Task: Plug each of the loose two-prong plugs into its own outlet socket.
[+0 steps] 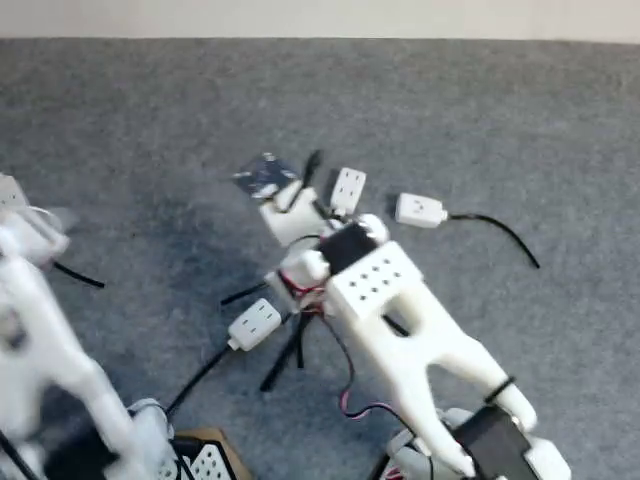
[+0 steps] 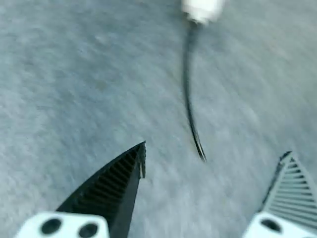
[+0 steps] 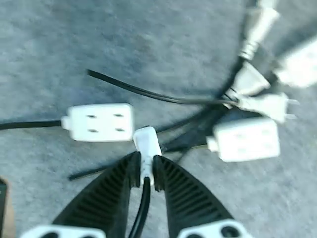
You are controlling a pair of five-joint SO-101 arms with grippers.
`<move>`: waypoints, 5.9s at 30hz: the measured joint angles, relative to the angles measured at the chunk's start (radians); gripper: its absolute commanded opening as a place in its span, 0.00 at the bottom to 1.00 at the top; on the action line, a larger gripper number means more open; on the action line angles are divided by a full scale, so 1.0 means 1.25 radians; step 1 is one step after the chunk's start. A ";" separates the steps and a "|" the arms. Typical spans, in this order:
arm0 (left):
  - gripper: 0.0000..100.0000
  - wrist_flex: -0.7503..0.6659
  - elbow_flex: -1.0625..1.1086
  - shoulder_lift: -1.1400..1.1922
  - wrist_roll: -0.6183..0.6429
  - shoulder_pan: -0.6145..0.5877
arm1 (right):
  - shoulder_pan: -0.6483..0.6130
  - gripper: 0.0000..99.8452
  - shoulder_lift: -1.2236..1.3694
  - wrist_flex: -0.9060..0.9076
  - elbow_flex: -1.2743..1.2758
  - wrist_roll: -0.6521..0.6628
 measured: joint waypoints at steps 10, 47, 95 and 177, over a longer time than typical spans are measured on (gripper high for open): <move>0.40 -0.092 -0.387 0.549 0.000 -0.194 | -0.054 0.01 0.022 -0.050 0.015 -0.034; 0.40 -0.093 -0.544 0.708 0.000 -0.215 | -0.081 0.01 0.022 -0.080 0.102 -0.058; 0.40 -0.104 -0.544 0.708 0.000 -0.214 | -0.086 0.01 0.340 0.176 -0.286 0.001; 0.40 0.277 -0.837 0.709 0.000 -0.113 | -0.080 0.28 0.482 0.145 -0.385 0.055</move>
